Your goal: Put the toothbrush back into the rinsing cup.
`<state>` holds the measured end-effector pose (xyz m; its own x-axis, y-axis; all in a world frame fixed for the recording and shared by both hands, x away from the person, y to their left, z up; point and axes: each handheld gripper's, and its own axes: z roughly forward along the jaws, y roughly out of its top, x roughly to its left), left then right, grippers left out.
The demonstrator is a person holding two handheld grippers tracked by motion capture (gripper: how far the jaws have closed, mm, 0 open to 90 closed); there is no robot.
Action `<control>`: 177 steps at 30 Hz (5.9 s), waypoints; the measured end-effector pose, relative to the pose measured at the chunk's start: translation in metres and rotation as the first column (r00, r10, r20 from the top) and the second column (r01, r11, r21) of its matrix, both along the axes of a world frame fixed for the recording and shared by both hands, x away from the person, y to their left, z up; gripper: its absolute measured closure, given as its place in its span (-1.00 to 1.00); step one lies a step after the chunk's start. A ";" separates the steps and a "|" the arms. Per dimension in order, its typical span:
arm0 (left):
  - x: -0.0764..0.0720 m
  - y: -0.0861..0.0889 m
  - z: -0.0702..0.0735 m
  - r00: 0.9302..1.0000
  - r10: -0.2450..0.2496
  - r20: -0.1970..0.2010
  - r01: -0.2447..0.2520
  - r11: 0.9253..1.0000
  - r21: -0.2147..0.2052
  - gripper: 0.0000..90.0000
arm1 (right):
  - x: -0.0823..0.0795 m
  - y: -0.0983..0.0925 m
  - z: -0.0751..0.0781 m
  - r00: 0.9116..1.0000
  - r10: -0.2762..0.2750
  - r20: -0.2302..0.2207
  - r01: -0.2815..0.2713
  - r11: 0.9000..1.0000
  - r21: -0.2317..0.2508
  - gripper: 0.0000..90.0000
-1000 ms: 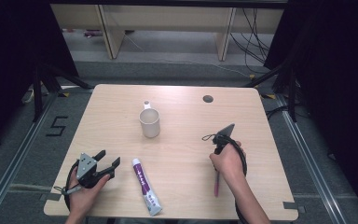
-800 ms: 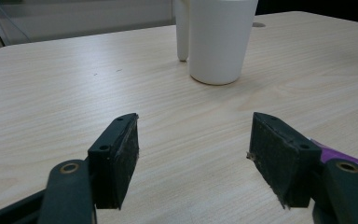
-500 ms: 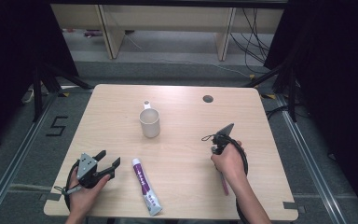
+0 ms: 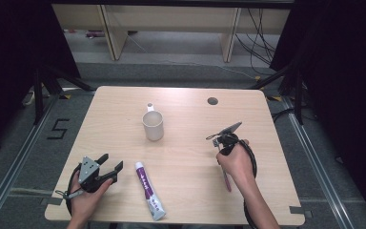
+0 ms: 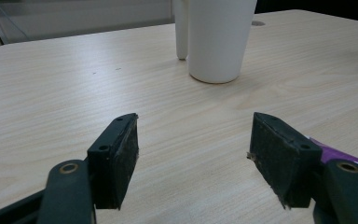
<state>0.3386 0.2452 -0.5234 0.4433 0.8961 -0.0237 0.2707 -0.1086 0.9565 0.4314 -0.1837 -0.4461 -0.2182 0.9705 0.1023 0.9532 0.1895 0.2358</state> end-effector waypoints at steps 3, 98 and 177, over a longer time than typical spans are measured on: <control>0.000 0.000 0.000 1.000 0.002 0.000 -0.002 1.000 0.001 -0.28 | 0.000 -0.001 0.005 0.998 0.029 0.050 -0.031 0.999 0.032 0.80; 0.064 -0.190 0.087 0.885 -0.457 0.089 0.460 0.888 -0.018 0.67 | -0.041 0.045 0.049 0.617 0.110 0.779 -0.478 0.838 0.261 0.80; 0.103 -0.109 0.133 0.941 -0.238 0.240 0.255 0.966 -0.040 0.77 | -0.058 -0.025 0.031 0.505 -0.026 0.863 -0.396 0.881 0.258 0.15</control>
<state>0.4418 0.1366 -0.3900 0.6506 0.7579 0.0480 0.0138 -0.0751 0.9971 0.3732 -0.2087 -0.4156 -0.5726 0.8129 0.1064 0.2252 0.0312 0.9738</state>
